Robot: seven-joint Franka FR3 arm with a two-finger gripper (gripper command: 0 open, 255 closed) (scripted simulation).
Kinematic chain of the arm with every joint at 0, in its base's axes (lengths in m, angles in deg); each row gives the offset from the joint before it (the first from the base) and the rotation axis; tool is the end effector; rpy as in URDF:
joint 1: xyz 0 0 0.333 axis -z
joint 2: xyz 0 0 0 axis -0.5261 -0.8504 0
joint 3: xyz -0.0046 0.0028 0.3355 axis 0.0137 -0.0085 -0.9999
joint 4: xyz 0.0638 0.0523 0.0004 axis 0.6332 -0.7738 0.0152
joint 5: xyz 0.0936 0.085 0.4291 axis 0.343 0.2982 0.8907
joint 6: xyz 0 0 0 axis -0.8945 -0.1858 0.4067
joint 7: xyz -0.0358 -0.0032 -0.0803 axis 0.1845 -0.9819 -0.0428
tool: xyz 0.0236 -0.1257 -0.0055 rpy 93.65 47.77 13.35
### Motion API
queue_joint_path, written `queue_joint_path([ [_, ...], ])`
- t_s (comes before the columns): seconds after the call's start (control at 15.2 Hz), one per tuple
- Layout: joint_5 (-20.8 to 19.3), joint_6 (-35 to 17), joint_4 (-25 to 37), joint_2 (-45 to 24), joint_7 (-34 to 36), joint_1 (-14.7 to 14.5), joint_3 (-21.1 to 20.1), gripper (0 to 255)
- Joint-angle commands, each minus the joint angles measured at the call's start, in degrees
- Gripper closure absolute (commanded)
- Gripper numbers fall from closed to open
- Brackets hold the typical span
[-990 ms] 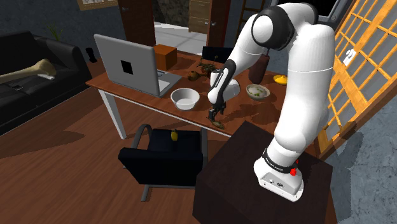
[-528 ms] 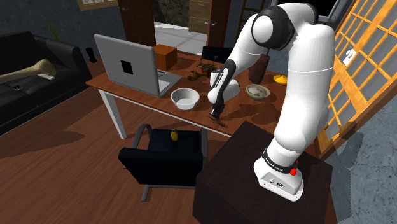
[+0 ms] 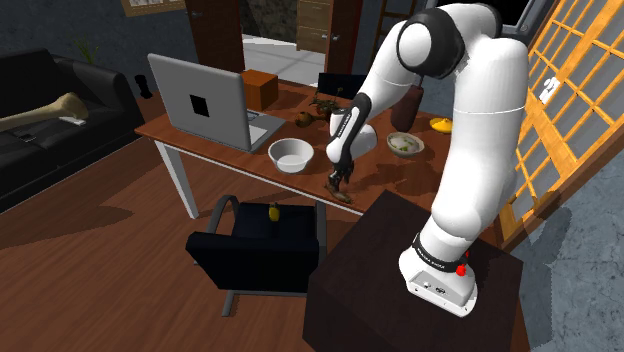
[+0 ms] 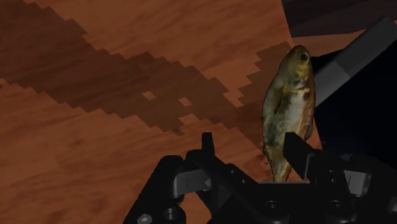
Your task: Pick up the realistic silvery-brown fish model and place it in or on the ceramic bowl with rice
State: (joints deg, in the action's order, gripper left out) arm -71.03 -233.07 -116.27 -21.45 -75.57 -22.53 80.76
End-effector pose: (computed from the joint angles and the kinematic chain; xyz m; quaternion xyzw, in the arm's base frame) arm 0.4434 -0.1588 0.0845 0.9973 -0.0327 -0.0566 0.0328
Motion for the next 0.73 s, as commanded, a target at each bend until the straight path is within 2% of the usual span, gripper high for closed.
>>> queue_joint_path([
  [0.0, -1.15, 2.58, -1.47, 2.51, 0.51, -1.64, -0.09, 0],
  [0.13, -2.14, 5.36, -2.83, 5.11, 0.87, -3.03, -0.5, 0],
  [0.66, -1.83, -0.78, -2.37, -1.48, 0.68, -2.33, -0.78, 0],
])
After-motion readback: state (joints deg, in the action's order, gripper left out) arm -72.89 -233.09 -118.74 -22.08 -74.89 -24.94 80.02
